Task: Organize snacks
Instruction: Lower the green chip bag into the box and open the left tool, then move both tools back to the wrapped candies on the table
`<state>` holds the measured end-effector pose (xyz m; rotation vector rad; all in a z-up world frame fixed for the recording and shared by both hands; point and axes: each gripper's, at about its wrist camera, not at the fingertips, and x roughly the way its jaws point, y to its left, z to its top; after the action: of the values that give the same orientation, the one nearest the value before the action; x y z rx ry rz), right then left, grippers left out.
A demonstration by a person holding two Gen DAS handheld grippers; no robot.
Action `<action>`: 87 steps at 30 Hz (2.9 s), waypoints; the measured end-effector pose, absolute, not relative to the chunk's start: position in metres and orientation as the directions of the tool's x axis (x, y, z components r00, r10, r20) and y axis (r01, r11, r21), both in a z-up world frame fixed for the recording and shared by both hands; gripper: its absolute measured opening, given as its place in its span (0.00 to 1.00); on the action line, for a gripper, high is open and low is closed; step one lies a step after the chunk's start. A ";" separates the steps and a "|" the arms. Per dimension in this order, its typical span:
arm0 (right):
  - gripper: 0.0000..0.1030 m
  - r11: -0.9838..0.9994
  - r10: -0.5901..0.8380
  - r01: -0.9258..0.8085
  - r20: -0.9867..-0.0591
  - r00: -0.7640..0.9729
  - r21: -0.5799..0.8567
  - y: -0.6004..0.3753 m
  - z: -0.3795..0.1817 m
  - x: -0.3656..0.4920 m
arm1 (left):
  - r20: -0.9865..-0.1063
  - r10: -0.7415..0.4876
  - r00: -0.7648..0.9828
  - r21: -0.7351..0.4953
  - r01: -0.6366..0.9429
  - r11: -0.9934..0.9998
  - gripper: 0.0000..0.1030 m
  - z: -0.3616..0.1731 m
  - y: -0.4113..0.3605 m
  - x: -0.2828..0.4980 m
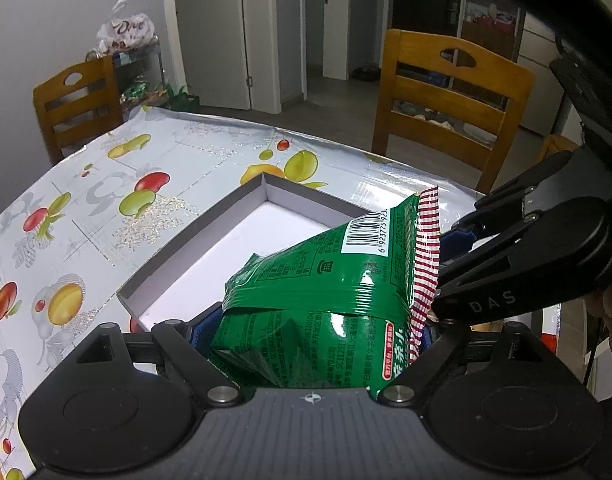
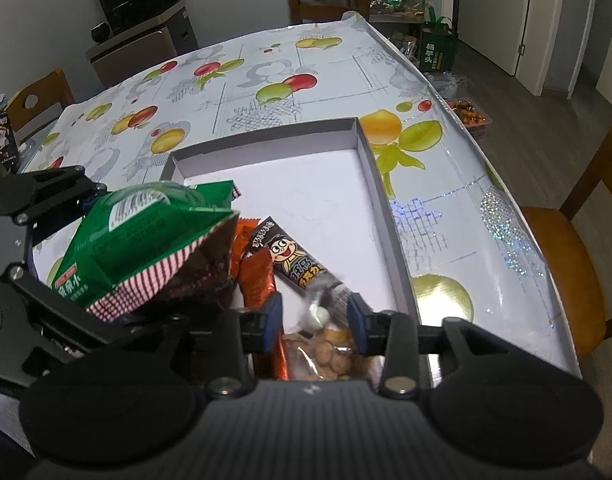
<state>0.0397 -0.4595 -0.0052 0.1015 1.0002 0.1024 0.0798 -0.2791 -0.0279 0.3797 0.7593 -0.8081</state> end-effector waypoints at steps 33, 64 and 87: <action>0.67 0.993 0.053 0.042 -0.742 0.668 0.108 -0.452 0.025 0.028 | -0.672 -0.485 0.559 0.102 0.719 0.688 0.93 -0.008 -0.247 0.065; 0.67 0.969 0.241 -0.215 -0.648 0.722 0.121 -0.351 0.053 0.038 | -0.682 -0.354 0.639 0.076 0.544 0.836 0.94 -0.007 -0.152 0.065; 0.67 0.929 0.308 -0.363 -0.703 0.641 0.075 -0.287 0.050 0.066 | -0.740 -0.219 0.635 0.009 0.336 0.942 0.59 -0.054 -0.087 0.113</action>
<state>0.0660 -0.2874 0.0500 -0.0753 0.7873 0.3831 0.1125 -0.0868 -0.0545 0.1515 0.8235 -0.3188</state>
